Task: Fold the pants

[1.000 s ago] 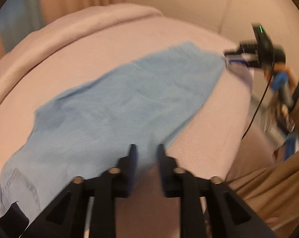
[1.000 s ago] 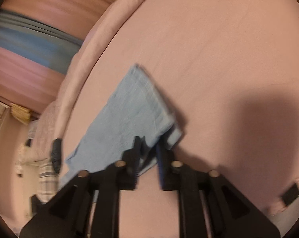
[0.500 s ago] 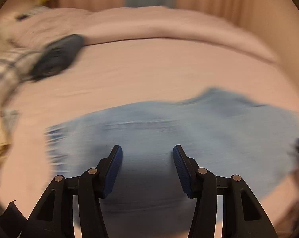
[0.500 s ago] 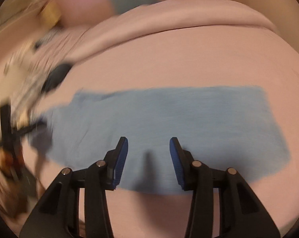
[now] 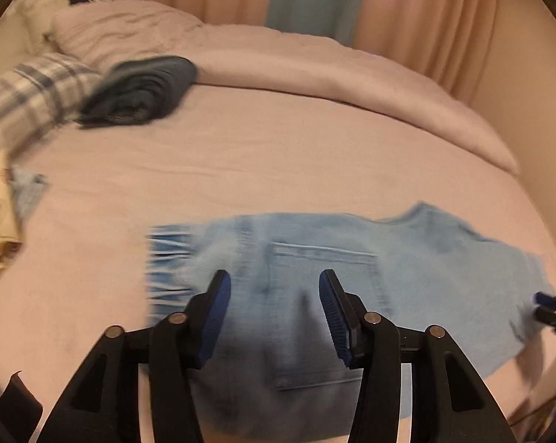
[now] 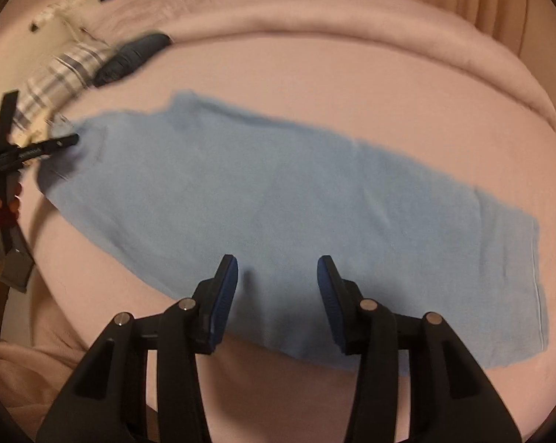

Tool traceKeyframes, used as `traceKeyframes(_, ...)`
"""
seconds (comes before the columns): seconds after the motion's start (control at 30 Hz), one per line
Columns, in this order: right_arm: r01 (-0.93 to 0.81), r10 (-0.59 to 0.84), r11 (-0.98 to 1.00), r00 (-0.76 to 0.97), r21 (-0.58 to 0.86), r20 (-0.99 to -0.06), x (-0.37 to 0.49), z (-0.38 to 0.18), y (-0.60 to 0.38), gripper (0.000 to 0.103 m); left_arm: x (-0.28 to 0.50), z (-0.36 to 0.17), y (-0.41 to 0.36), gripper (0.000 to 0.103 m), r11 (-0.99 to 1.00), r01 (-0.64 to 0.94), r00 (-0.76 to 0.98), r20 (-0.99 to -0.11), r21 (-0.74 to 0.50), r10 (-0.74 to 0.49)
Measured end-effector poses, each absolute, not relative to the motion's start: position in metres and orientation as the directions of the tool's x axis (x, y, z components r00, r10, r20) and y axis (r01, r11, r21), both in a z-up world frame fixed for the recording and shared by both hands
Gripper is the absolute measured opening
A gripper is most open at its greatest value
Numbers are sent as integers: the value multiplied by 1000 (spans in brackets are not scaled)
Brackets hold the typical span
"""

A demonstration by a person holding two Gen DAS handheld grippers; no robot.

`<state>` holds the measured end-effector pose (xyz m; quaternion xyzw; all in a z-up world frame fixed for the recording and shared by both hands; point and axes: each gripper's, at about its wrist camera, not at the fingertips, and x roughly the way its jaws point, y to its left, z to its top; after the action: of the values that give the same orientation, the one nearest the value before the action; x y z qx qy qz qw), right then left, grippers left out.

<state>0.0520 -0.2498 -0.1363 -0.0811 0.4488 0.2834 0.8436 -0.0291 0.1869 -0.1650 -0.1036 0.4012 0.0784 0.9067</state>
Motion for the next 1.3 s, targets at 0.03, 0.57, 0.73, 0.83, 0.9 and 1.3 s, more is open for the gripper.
traceKeyframes(0.03,-572,443,808,433,141,-785,53,-132,-240,45,-30,-169,190,50,966,-228,657,-751,-118,63)
traceKeyframes(0.57,-473,484,837,404,276,-777,76,-154,-260,51,-27,-155,151,63,971,-156,664,-747,-180,-32)
traceKeyframes(0.73,-227,415,910,514,347,-751,84,-146,-347,54,-13,-154,119,63,967,-52,654,-740,-251,-157)
traceKeyframes(0.83,-168,454,884,526,436,-719,85,-146,-377,54,-2,-156,109,63,969,-39,647,-745,-245,-163)
traceKeyframes(0.9,-192,491,866,507,462,-708,90,-145,-369,54,5,-157,108,63,973,-48,647,-749,-225,-141)
traceKeyframes(1.3,-502,734,632,143,590,-664,215,-150,-126,54,44,-171,138,63,997,-70,610,-793,-34,16)
